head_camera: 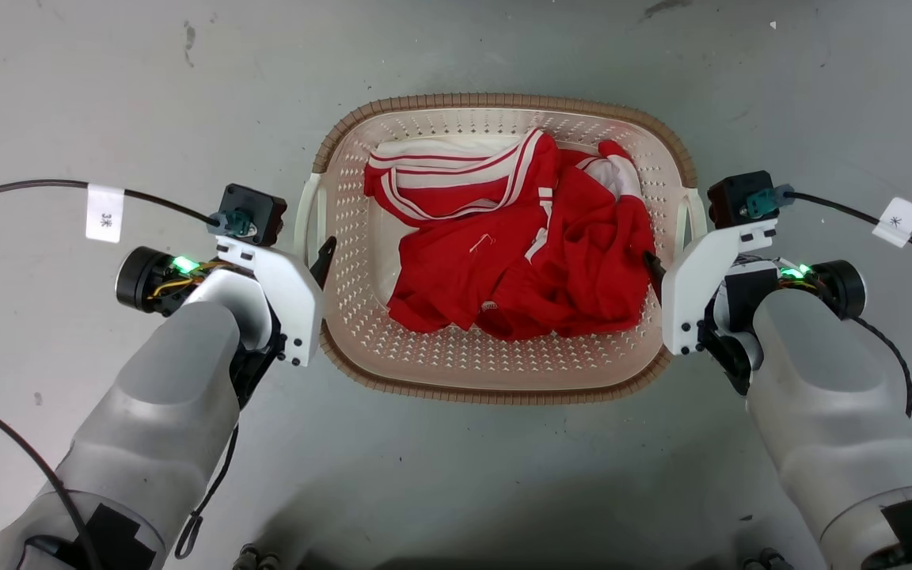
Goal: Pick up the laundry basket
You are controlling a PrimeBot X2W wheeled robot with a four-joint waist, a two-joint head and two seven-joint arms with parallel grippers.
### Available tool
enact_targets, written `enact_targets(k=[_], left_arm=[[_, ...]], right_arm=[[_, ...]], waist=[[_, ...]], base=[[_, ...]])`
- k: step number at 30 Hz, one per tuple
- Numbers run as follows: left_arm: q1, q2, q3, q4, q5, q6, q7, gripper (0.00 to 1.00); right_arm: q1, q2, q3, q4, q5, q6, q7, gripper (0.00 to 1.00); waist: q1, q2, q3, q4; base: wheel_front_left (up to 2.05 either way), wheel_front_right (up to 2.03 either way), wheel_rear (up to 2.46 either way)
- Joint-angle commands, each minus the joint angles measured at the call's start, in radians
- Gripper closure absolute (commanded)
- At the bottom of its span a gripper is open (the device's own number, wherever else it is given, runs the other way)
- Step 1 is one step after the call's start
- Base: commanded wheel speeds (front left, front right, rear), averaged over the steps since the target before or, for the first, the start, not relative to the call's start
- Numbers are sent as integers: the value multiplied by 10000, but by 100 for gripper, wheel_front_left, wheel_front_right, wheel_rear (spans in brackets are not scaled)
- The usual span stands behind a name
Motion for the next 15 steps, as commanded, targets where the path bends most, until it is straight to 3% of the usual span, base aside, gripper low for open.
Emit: enact_targets(k=[1, 15], left_arm=[[-137, 29, -158, 40, -151, 9, 51, 0], [-625, 293, -1754, -23, -1901, 9, 447, 0]], right_arm=[[-234, -12, 35, 120, -34, -7, -18, 0], [-940, -10, 398, 986, 498, -7, -146, 0]], waist=[[-1, 0, 32, 7], [-1, 0, 259, 58]], base=[[0, 0, 0], [0, 0, 0]])
